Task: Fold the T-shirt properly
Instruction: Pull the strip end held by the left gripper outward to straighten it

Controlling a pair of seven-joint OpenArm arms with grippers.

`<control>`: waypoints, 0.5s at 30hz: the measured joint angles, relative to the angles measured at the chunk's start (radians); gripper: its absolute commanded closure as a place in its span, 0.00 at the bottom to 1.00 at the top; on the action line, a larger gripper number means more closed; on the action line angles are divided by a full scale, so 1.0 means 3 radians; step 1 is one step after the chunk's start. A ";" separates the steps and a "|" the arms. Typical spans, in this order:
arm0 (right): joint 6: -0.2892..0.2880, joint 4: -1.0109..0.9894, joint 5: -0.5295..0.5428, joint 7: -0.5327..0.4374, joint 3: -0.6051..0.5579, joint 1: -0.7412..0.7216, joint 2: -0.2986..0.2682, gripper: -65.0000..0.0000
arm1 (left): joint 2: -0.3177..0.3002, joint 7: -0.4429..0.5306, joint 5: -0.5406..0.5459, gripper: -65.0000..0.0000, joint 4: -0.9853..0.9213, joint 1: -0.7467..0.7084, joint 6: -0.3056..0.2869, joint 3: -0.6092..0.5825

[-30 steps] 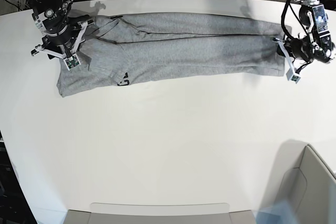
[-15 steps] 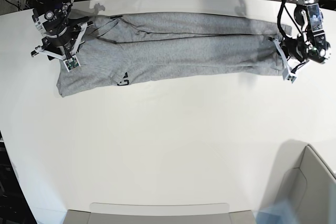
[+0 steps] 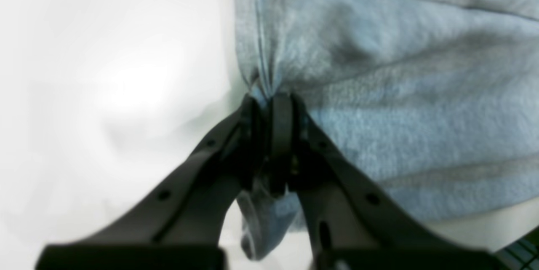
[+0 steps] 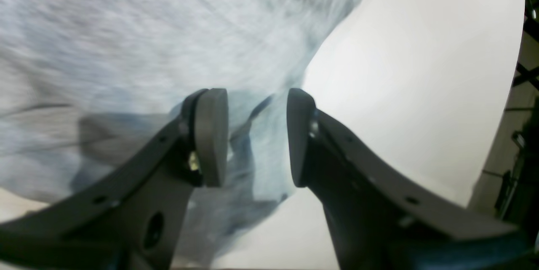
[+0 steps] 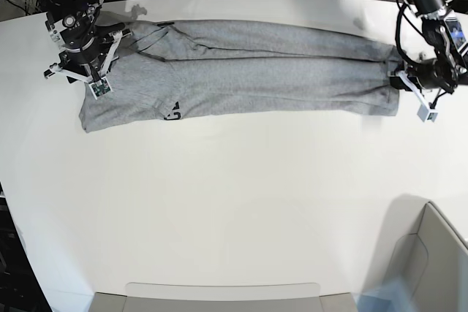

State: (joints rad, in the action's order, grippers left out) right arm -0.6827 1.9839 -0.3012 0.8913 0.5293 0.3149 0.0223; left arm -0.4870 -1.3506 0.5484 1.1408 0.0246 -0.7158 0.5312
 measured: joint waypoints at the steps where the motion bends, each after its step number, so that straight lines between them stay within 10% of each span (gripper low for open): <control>1: 0.0000 0.0000 -0.0005 -0.0004 -0.0003 -0.0008 -0.0001 0.64 | -0.0057 0.0004 -0.0053 1.00 -0.0104 0.0050 0.0005 0.0000; 15: 0.0000 0.0000 -0.0014 -0.0003 0.0009 -0.0053 -0.0006 0.64 | -0.0305 -0.0052 -0.0228 1.00 -0.0037 0.0128 0.0043 -0.0003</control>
State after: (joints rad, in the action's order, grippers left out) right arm -0.6827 1.9839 -0.3054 0.8906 0.5320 0.2989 0.0204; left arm -0.5785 -1.3663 0.4801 1.1297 0.0631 -0.7029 0.5304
